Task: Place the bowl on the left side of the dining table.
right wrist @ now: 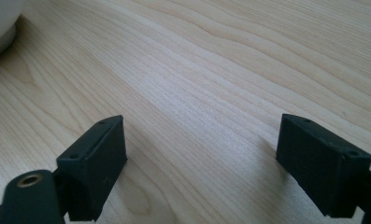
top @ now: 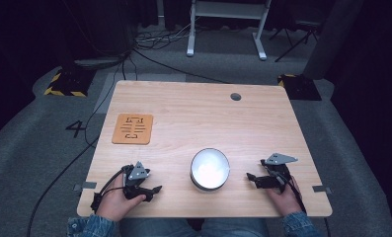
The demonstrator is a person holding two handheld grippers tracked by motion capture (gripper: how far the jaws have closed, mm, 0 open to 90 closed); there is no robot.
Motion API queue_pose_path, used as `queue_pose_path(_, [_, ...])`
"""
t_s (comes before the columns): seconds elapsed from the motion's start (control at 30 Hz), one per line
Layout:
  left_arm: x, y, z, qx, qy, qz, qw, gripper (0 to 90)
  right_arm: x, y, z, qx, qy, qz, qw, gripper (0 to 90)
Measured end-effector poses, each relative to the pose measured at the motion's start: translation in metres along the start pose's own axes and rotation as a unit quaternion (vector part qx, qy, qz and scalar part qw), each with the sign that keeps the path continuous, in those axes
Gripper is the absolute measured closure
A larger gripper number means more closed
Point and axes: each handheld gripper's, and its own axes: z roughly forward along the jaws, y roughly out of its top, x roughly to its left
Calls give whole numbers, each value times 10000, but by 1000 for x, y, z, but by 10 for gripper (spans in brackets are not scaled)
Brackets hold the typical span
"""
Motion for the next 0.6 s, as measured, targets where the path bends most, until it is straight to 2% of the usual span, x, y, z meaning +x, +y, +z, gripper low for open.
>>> queue_pose_path(0.23, [-1, 0, 1, 25, 11, 26, 10000, 220, 0, 0, 0, -2, -1, -2, 10000, 161])
queue_pose_path(0.3, [-1, 1, 1, 27, 41, 102, 9999, 209, 0, 0, 0, -2, -2, -7, 10000, 161])
queue_pose_path(0.33, [-1, 1, 1, 42, -21, 90, 9999, 200, 0, 0, 0, -3, -1, -4, 10000, 161])
queue_pose_path(0.5, [-2, 1, 1, 44, -13, 98, 9999, 200, 0, 0, 0, -1, -4, -8, 10000, 161])
queue_pose_path(0.53, [-3, 0, 1, 39, -19, -10, 10000, 202, 0, 0, 0, -1, -3, -7, 10000, 161])
queue_pose_path(0.6, [-2, 0, 0, 0, 108, -55, 9999, 250, 0, 0, 0, -4, -6, 19, 10000, 161])
